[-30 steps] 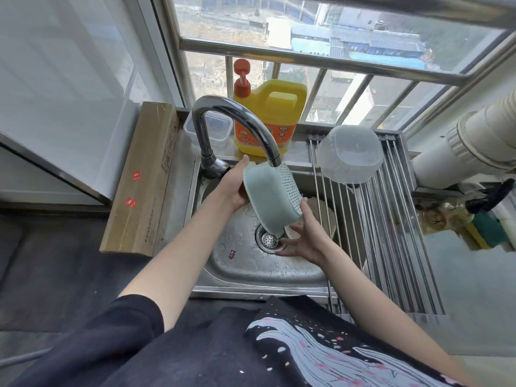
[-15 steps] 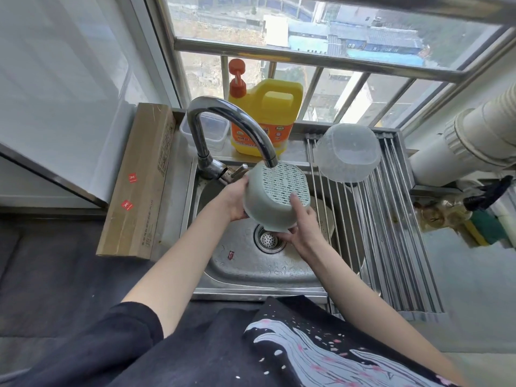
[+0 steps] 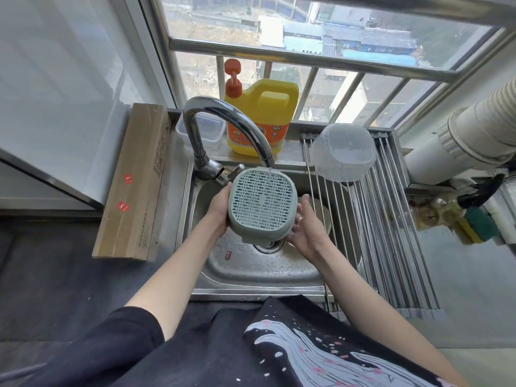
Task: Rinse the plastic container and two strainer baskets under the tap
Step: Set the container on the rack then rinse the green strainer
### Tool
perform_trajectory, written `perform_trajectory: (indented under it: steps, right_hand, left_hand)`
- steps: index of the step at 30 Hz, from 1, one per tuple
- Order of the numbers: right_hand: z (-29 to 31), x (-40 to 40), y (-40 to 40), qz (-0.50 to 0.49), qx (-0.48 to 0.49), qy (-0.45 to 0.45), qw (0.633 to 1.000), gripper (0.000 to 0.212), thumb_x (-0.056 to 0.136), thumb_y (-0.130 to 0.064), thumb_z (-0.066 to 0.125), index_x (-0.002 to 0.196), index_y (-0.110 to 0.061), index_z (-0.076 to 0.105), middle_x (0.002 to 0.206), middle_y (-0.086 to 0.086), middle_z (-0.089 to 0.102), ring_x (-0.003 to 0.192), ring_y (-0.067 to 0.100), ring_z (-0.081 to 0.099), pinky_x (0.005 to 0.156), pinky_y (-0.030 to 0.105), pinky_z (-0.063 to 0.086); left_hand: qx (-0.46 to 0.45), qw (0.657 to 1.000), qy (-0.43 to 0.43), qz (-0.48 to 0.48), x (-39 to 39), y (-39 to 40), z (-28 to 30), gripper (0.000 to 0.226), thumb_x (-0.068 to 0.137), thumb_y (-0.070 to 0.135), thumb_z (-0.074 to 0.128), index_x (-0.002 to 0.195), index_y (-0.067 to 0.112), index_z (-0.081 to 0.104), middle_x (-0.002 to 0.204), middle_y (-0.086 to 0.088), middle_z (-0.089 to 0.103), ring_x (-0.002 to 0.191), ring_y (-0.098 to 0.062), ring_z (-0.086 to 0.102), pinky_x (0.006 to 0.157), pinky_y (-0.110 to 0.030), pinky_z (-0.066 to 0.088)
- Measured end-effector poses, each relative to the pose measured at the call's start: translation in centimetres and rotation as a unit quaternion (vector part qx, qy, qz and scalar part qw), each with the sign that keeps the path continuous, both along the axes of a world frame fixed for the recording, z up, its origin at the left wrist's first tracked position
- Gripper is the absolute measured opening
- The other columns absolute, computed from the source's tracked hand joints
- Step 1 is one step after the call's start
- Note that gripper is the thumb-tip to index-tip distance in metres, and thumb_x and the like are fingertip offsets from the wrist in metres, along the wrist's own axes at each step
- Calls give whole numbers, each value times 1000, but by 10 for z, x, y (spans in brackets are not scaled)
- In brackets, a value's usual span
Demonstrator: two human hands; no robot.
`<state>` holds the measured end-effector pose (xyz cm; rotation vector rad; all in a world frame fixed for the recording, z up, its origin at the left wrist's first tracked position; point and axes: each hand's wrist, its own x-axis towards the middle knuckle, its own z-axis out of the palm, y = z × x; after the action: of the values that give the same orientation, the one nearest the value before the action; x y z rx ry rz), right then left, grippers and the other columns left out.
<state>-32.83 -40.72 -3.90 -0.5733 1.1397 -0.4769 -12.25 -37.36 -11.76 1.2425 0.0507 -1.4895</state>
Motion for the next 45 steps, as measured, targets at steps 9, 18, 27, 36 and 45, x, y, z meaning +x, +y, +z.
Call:
perform_trajectory:
  steps: [9, 18, 27, 36, 45]
  right_hand:
    - [-2, 23, -13, -30, 4, 28, 999, 43, 106, -25, 29, 127, 6, 50, 121, 24, 62, 108, 34, 62, 99, 54, 46]
    - [-7, 41, -11, -191, 166, -58, 966, 36, 106, -16, 26, 139, -6, 40, 140, 21, 47, 128, 38, 47, 93, 58, 40]
    - [8, 32, -12, -232, 192, -136, 944, 14, 100, -11, 45, 96, 0, 53, 111, 19, 62, 130, 31, 48, 104, 43, 37]
    - [5, 24, -10, -251, 240, -116, 930, 17, 100, -9, 44, 86, -6, 54, 128, 18, 61, 126, 27, 53, 99, 29, 44]
    - [-18, 21, -5, -168, 288, -70, 940, 24, 102, -6, 36, 105, -7, 60, 97, 19, 65, 110, 30, 61, 63, 50, 56]
  left_hand:
    - [86, 990, -55, -97, -4, 27, 52, 36, 94, 41, 46, 92, 13, 68, 93, -10, 71, 80, -23, 67, 64, -33, 58]
    - [58, 995, 58, -51, -25, 38, 52, 32, 100, 27, 44, 126, 7, 45, 119, -16, 52, 95, -29, 61, 66, -40, 60]
    - [18, 990, 106, 95, -32, 20, 64, 11, 95, -1, 49, 87, -4, 56, 61, -12, 70, 53, -17, 70, 48, -23, 56]
    - [-32, 997, 38, 58, -38, 28, 72, 43, 94, -3, 47, 135, 9, 40, 110, -13, 60, 83, -24, 67, 62, -33, 61]
    - [10, 975, -214, -60, -47, 30, 85, 43, 94, 9, 54, 133, 26, 46, 123, -19, 58, 106, -31, 62, 69, -35, 58]
